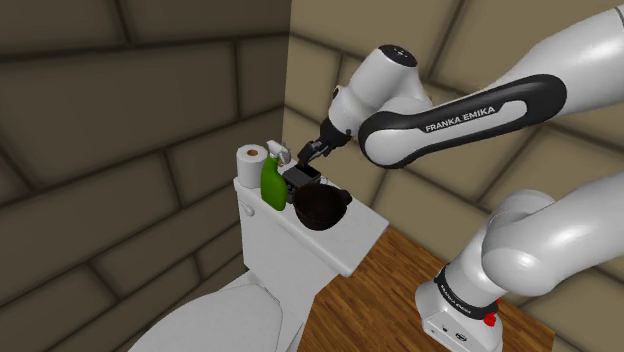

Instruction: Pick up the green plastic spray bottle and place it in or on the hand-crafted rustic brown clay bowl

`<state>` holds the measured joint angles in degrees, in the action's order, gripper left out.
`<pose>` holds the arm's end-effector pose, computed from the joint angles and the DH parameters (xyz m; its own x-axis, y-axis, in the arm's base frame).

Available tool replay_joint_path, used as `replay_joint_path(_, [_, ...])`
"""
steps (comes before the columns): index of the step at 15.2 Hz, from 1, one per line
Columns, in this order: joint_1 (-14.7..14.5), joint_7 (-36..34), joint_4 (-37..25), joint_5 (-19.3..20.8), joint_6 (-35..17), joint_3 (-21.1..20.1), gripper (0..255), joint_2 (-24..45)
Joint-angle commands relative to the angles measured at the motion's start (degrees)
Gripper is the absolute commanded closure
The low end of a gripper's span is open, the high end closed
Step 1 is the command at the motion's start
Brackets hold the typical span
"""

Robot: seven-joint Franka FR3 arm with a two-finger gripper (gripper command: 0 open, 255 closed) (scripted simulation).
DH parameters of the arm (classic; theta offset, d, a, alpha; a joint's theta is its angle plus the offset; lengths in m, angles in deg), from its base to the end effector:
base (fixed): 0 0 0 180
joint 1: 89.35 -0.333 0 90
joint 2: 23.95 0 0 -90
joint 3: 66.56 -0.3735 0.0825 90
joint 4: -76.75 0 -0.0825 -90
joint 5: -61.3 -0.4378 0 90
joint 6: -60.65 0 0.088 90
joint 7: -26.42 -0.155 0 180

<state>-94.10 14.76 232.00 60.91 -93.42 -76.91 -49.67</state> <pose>0.4328 0.1126 0.3828 0.9086 0.0464 0.4150 0.0561 -0.9984 -0.0113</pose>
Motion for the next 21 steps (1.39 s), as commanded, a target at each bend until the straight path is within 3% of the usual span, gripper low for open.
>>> replay_joint_path(1, [0.5,-1.79,0.02,1.27,-5.94,-2.24,0,4.15])
replay_joint_path(4, [4.12,-6.17,-1.2,6.3,-14.32,-6.96,0,11.58])
replay_joint_path(6, [10.24,-12.71,-2.82,14.29,-19.27,-12.81,0,16.7])
replay_joint_path(7, [11.01,-13.45,-2.98,15.19,-19.62,-13.49,0,17.1])
replay_joint_path(10, [16.48,-19.85,-4.52,23.41,-21.34,-17.32,0,20.53])
replay_joint_path(13, [22.11,-30.25,-6.96,36.54,-22.17,-20.69,0,24.39])
replay_joint_path(14, [24.02,-36.63,-8.64,44.49,-22.11,-21.47,0,26.63])
replay_joint_path(16, [22.69,-36.54,-8.63,44.37,-22.12,-20.15,0,26.61])
replay_joint_path(21, [22.61,-36.54,-8.63,44.36,-22.12,-20.07,0,26.61])
